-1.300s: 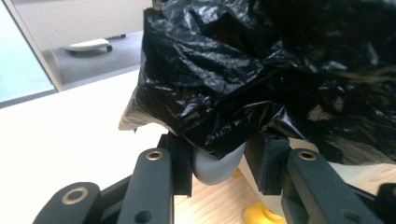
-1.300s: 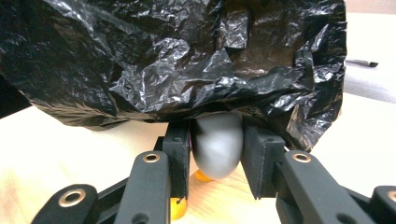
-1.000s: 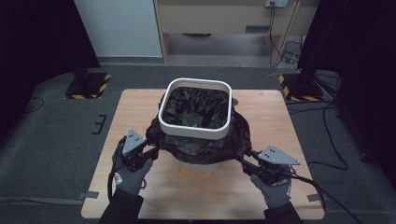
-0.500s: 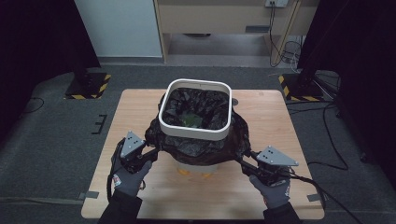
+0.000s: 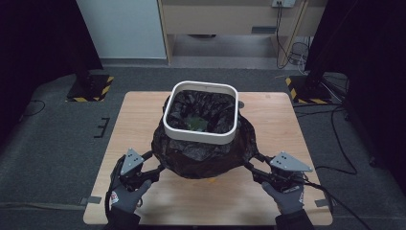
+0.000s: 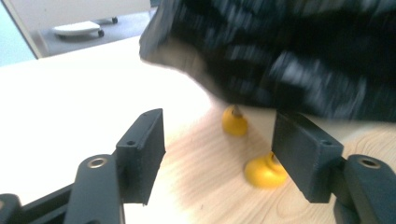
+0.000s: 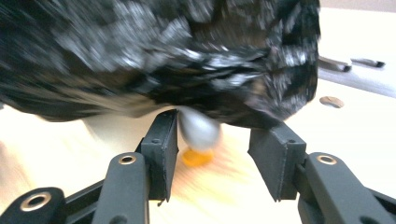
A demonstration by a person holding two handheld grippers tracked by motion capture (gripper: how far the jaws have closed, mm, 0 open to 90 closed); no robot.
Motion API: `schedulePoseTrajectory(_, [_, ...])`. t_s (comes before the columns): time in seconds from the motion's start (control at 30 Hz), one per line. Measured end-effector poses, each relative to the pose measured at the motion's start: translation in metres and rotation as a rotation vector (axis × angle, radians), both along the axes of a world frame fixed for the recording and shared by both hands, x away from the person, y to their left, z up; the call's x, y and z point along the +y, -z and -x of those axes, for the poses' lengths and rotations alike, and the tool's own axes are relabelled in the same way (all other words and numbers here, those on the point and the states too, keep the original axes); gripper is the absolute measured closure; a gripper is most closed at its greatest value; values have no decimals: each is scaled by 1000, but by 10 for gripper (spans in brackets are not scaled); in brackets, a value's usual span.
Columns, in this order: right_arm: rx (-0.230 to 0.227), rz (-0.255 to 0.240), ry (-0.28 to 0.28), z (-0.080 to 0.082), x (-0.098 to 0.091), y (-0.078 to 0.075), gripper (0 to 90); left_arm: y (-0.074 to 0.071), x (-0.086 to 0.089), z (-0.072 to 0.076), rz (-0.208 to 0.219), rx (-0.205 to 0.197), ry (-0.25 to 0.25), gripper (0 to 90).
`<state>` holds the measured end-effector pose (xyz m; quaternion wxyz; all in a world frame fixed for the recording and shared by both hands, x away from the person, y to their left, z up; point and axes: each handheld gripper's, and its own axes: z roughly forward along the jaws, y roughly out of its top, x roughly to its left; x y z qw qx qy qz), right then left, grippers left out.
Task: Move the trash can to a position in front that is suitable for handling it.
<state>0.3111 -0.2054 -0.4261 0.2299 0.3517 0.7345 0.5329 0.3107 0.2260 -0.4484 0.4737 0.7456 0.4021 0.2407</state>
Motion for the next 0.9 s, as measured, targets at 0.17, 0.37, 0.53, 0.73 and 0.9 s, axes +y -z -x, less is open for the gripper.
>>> schedulePoseTrajectory(0.17, [24,12,11,0,-10,10,472,18,9,1,-35,45,-29,313])
schedulePoseTrajectory(0.37, [49,49,67,-3,-22,20,464,36,23,-4,-71,94,-79,273])
schedulePoseTrajectory(0.53, [65,55,123,-10,-33,24,455,52,36,-10,-99,146,-125,257])
schedulePoseTrajectory(0.73, [61,42,181,-19,-45,21,441,68,48,-19,-142,208,-178,233])
schedulePoseTrajectory(0.9, [39,28,217,-28,-51,15,412,77,49,-25,-176,241,-190,219])
